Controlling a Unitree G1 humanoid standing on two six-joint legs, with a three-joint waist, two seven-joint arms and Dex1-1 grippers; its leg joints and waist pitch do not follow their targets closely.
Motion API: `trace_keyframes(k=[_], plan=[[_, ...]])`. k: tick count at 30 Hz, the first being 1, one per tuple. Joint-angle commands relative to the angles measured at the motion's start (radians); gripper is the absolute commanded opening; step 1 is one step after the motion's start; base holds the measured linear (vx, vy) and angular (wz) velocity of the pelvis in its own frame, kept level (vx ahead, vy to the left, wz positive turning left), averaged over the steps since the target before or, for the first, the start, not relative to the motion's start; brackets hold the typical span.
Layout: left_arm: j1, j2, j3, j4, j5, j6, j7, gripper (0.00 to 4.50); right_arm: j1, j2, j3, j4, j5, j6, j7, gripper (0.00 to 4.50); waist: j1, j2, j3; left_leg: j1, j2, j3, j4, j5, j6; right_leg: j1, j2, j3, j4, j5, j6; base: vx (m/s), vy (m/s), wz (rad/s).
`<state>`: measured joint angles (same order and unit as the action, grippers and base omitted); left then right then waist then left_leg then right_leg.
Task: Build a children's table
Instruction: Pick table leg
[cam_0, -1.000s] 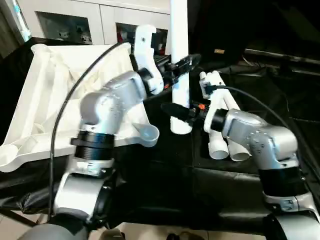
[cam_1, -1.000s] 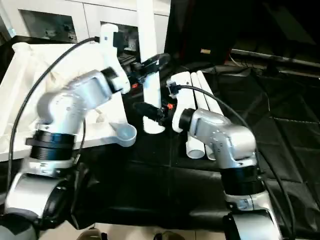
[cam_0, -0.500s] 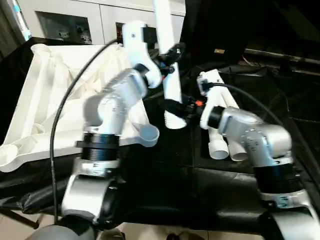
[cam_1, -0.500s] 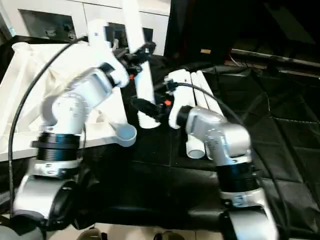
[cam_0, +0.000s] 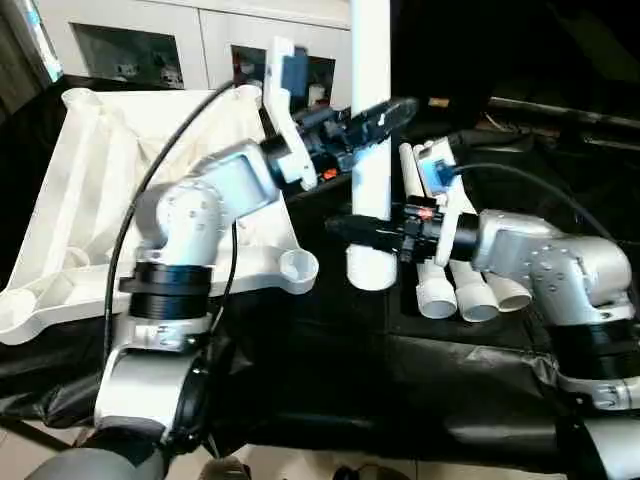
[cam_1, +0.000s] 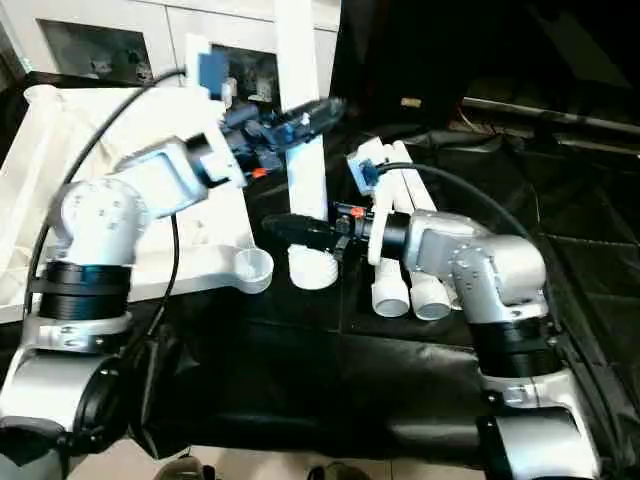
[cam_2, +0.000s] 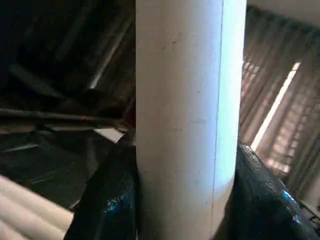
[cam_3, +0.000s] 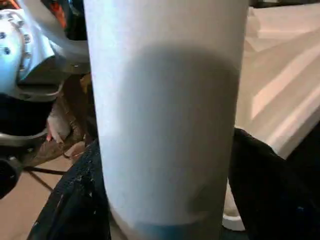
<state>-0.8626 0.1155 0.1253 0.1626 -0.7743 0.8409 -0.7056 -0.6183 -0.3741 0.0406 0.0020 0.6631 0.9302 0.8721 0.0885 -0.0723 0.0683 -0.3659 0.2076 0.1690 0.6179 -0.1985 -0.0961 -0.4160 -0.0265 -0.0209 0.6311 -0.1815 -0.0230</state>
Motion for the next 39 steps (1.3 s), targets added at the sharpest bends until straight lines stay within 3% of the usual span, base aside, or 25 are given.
trace_keyframes(k=[1,10,12,14,17,22,24,26,34,35,39], plan=[[-0.029,-0.005,0.003,-0.052,-0.060,0.020,-0.057,1.85,0.015,-0.024,-0.001,0.026,-0.025,0.013,-0.019,2.93,0.001,0.012,-0.077,0.007,0.012,0.001,-0.065,-0.062,-0.008,0.073,-0.081,0.038,-0.067,-0.091,-0.199,0.000,0.000,0.00],[-0.006,0.005,-0.018,-0.064,-0.042,0.010,-0.059,1.84,0.014,-0.001,-0.016,0.036,-0.022,0.001,-0.046,2.24,0.002,0.010,-0.078,0.006,0.013,0.001,-0.065,-0.048,-0.008,0.073,-0.082,0.038,-0.064,-0.071,-0.199,0.000,0.000,0.00],[-0.015,-0.006,-0.013,-0.043,-0.010,0.000,0.004,2.40,0.012,0.013,-0.017,0.044,-0.033,-0.016,-0.069,2.06,0.001,0.008,-0.078,0.006,0.013,0.002,-0.065,-0.050,-0.010,0.073,-0.082,0.038,-0.065,-0.080,-0.197,0.000,0.000,0.00],[-0.026,-0.023,-0.010,-0.017,0.045,-0.031,0.095,2.60,0.006,0.034,-0.017,0.066,-0.058,-0.040,-0.115,2.00,0.000,0.009,-0.078,0.005,0.014,0.001,-0.064,-0.047,-0.016,0.071,-0.083,0.038,-0.065,-0.082,-0.196,0.000,0.000,0.00],[-0.028,-0.026,-0.020,-0.009,0.084,-0.052,0.136,2.81,0.004,0.041,-0.017,0.076,-0.068,-0.052,-0.130,1.97,0.001,0.008,-0.078,0.006,0.012,0.001,-0.065,-0.048,-0.018,0.073,-0.081,0.039,-0.068,-0.101,-0.181,0.000,0.000,0.00],[-0.033,-0.050,-0.059,0.002,0.230,-0.050,0.366,2.86,-0.009,0.085,-0.031,0.115,-0.095,-0.083,-0.198,1.95,-0.001,0.002,-0.079,0.003,0.011,0.000,-0.064,-0.035,-0.014,0.075,-0.083,0.039,-0.067,-0.099,-0.163,0.000,0.000,0.00],[-0.033,-0.050,-0.059,0.002,0.230,-0.050,0.366,2.86,-0.009,0.085,-0.031,0.115,-0.095,-0.083,-0.198,1.95,0.000,0.003,-0.081,0.003,0.011,0.001,-0.062,-0.025,-0.012,0.075,-0.082,0.038,-0.064,-0.077,-0.170,0.000,0.000,0.00],[-0.030,-0.075,-0.049,0.003,0.238,-0.058,0.412,2.59,-0.014,0.099,-0.031,0.131,-0.106,-0.100,-0.216,1.95,0.000,0.002,-0.080,0.001,0.012,0.001,-0.063,-0.012,-0.007,0.074,-0.081,0.039,-0.062,-0.047,-0.177,0.000,0.000,0.00],[-0.027,-0.102,-0.016,0.005,0.205,-0.074,0.405,1.90,-0.024,0.109,-0.028,0.147,-0.114,-0.113,-0.228,1.95,0.000,0.003,-0.079,0.003,0.010,0.001,-0.063,-0.041,-0.004,0.073,-0.081,0.038,-0.068,-0.091,-0.170,0.000,0.000,0.00],[-0.025,-0.107,-0.016,0.002,0.201,-0.077,0.401,1.85,-0.025,0.111,-0.028,0.150,-0.118,-0.115,-0.230,1.95,0.001,0.008,-0.079,0.002,0.010,0.000,-0.063,-0.041,-0.005,0.073,-0.082,0.038,-0.068,-0.090,-0.170,0.000,0.000,0.00],[-0.019,-0.121,-0.010,-0.006,0.187,-0.085,0.402,1.82,-0.021,0.114,-0.025,0.145,-0.131,-0.130,-0.237,1.95,0.001,0.005,-0.080,0.003,0.010,0.001,-0.062,-0.037,-0.003,0.073,-0.082,0.038,-0.067,-0.074,-0.177,0.000,0.000,0.00]])
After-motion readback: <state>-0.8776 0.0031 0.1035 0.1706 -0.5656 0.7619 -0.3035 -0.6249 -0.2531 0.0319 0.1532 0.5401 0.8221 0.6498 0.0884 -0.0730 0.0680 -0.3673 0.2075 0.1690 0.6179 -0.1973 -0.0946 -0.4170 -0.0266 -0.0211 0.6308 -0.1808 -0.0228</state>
